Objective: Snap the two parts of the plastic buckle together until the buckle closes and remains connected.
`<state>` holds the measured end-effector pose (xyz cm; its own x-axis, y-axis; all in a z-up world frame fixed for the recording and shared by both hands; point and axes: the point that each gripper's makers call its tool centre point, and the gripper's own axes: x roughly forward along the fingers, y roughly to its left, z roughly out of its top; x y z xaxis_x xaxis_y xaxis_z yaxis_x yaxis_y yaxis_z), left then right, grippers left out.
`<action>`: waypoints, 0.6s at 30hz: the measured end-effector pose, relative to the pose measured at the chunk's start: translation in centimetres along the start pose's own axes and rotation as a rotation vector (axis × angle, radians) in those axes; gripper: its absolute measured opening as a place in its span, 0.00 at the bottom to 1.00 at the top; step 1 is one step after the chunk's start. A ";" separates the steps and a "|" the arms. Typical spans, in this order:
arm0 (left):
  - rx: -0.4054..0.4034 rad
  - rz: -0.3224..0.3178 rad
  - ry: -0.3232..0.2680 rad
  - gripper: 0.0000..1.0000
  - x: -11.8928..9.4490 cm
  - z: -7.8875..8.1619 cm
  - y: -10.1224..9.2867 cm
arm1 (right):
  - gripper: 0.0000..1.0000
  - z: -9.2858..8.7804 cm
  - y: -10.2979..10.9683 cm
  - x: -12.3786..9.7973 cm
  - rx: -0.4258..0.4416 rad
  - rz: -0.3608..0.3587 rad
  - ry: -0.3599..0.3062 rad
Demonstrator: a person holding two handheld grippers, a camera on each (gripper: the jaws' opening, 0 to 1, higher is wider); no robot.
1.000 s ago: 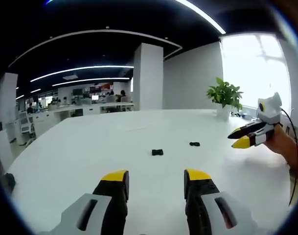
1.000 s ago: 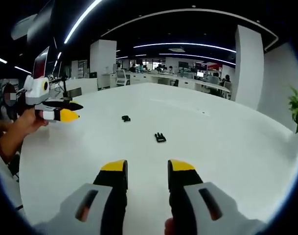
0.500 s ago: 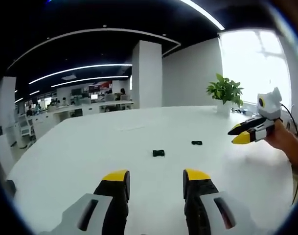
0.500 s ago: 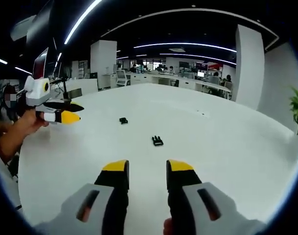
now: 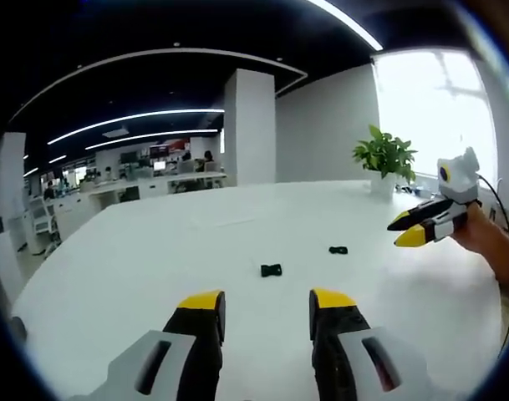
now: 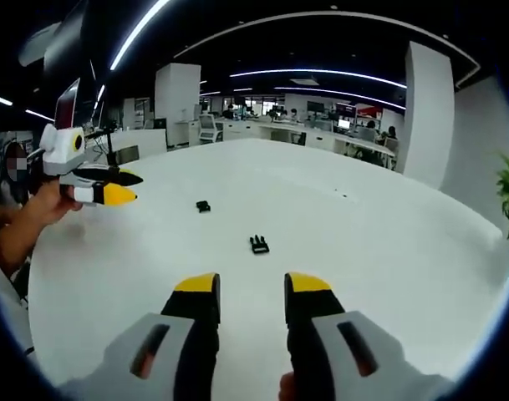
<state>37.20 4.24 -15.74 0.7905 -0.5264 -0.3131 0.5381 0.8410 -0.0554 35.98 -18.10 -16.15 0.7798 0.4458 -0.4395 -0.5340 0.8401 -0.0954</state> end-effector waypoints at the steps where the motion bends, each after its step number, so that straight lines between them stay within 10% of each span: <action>1: 0.001 -0.001 0.001 0.40 0.1 0.1 0.0 | 0.31 0.1 0.0 0.1 0.001 0.002 -0.002; 18: 0.010 -0.026 0.036 0.40 1.7 -0.1 -0.1 | 0.30 0.8 -0.2 0.9 0.016 0.031 0.000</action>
<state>38.52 3.30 -16.33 0.7652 -0.5432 -0.3455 0.5614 0.8257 -0.0547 37.07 -17.57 -15.83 0.7631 0.4714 -0.4422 -0.5524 0.8308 -0.0678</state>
